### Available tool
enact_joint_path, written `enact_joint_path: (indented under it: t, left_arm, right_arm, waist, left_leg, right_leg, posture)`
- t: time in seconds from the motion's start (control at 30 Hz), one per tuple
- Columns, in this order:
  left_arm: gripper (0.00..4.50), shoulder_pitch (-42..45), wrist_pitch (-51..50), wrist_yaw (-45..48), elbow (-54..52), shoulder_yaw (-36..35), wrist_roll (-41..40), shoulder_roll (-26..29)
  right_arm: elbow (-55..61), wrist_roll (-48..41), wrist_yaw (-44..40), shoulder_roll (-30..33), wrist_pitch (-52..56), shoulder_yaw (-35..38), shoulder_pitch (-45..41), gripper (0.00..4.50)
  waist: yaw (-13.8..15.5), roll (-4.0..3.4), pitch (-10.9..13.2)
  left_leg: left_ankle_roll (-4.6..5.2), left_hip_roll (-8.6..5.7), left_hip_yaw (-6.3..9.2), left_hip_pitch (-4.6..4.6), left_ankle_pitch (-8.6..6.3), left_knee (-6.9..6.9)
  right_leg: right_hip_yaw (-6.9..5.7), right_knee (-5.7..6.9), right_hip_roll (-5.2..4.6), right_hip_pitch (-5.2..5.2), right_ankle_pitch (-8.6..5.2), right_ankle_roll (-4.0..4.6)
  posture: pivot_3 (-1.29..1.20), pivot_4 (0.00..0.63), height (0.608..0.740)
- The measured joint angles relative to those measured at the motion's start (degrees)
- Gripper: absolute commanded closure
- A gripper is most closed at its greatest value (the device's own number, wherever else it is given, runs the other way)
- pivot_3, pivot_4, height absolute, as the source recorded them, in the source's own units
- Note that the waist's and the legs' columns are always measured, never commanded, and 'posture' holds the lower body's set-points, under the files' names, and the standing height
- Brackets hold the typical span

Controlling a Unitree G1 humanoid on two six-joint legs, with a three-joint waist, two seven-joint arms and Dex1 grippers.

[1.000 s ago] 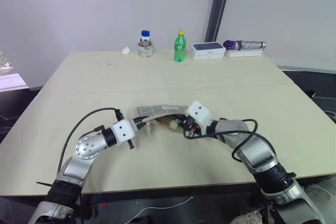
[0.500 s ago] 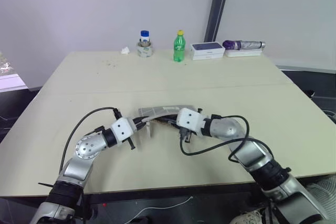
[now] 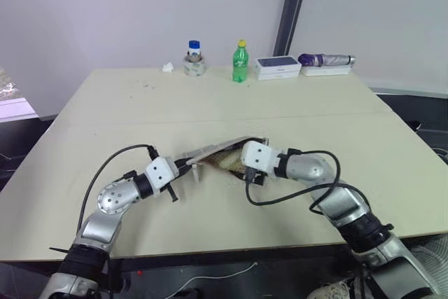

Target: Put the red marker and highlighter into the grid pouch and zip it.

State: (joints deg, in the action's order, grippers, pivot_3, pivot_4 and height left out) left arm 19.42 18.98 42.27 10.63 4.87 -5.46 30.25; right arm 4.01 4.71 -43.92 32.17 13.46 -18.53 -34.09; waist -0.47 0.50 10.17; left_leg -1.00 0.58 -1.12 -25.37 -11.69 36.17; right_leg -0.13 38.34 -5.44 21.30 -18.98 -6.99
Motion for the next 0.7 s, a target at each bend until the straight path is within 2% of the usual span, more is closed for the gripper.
enact_joint_path:
  t: [0.1, 0.2, 0.33, 0.5, 0.6, 0.7]
  left_arm:
    - [4.5, -0.28, -0.28, -0.28, -0.1, -0.18, -0.02, -0.24]
    - [4.5, -0.17, -1.6, -1.12, -0.25, -0.05, 0.05, -1.61]
    - [4.5, -0.42, -4.24, -3.06, -1.87, 0.74, 1.41, -3.82]
    - [4.5, -1.27, -6.38, -5.22, -3.34, 2.6, 4.77, -5.5]
    - [4.5, -1.18, -6.14, -5.65, -3.5, 4.31, 7.33, -5.7]
    - [4.5, 1.6, -4.09, -6.37, -3.03, 8.49, 13.74, -5.67]
  right_arm:
    - [3.06, -6.42, -3.8, 1.18, 2.3, 5.55, 1.73, 0.06]
    - [8.75, -15.73, -7.59, 1.65, 8.91, 10.86, 4.46, 0.06]
    - [13.66, -23.25, -6.32, 0.5, 16.94, 15.24, 10.05, 0.06]
    - [18.74, -30.07, -3.36, -0.24, 26.62, 16.87, 21.22, 0.06]
    - [19.95, -31.95, -1.18, -1.58, 30.4, 15.64, 22.88, 0.06]
    - [16.9, -28.59, 3.64, -6.15, 29.9, 11.16, 22.2, 0.06]
  waist:
    - [-0.04, 0.0, 0.0]
    - [-0.03, 0.0, 0.0]
    - [0.12, 0.01, -0.01]
    - [0.22, 0.01, -0.01]
    - [0.0, 0.02, -0.01]
    - [0.08, 0.04, -0.02]
  left_leg:
    - [0.0, 0.02, 0.01, 0.02, 0.0, 0.0]
    - [0.0, 0.03, 0.03, 0.02, 0.0, -0.01]
    - [0.01, 0.02, 0.05, 0.04, -0.01, 0.02]
    - [0.02, 0.02, 0.05, 0.05, -0.01, 0.02]
    - [0.02, 0.02, 0.07, 0.09, -0.01, 0.04]
    - [0.01, -0.1, 0.07, 0.07, -0.01, 0.04]
  right_leg:
    - [0.0, 0.0, 0.01, -0.04, 0.0, 0.0]
    - [-0.01, -0.02, 0.01, -0.07, 0.0, 0.0]
    - [-0.01, -0.03, 0.0, -0.14, 0.0, 0.0]
    - [0.0, -0.03, -0.01, -0.14, 0.0, 0.0]
    - [0.0, -0.02, 0.0, -0.17, 0.01, 0.0]
    - [0.0, -0.01, 0.08, -0.15, 0.01, 0.0]
  posture:
    - [0.0, 0.15, 0.74]
    - [0.0, 0.15, 0.74]
    - [0.0, 0.15, 0.74]
    - [0.0, 0.15, 0.74]
    - [0.0, 0.15, 0.74]
    - [0.0, 0.15, 0.74]
